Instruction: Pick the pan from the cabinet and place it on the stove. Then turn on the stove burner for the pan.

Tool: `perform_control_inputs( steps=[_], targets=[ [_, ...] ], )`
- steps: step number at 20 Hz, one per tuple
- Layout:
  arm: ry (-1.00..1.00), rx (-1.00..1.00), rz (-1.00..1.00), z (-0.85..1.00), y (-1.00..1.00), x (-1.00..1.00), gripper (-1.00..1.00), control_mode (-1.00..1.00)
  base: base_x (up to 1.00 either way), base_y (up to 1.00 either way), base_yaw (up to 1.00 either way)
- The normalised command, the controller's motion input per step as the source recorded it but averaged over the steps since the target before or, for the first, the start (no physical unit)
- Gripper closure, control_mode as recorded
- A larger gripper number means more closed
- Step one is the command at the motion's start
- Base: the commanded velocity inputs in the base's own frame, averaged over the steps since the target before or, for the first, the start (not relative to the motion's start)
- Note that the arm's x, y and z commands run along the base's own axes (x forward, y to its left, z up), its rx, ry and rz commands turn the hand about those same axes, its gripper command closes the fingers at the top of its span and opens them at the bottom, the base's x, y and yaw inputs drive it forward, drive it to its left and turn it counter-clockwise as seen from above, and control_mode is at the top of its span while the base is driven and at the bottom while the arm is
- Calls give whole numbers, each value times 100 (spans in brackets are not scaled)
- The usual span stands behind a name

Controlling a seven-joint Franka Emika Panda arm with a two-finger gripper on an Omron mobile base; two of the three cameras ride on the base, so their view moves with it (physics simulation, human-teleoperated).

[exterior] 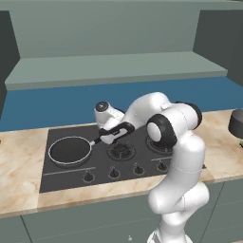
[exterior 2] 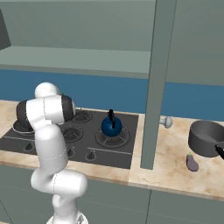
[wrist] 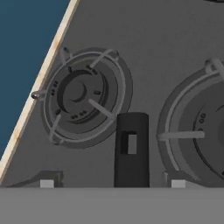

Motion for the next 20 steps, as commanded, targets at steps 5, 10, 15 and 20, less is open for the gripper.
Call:
perform_control_inputs(
  steps=[5, 10, 15, 20],
  targets=[
    [-12, 0, -4, 2, 0, -2, -100, -100, 0, 0, 0],
    [-10, 0, -3, 9, 0, -25, -100, -100, 0, 0, 0],
    [-9, 0, -1, 6, 0, -60, -100, -100, 0, 0, 0],
    [-7, 0, 0, 27, 0, -64, -100, -100, 0, 0, 0]
  ],
)
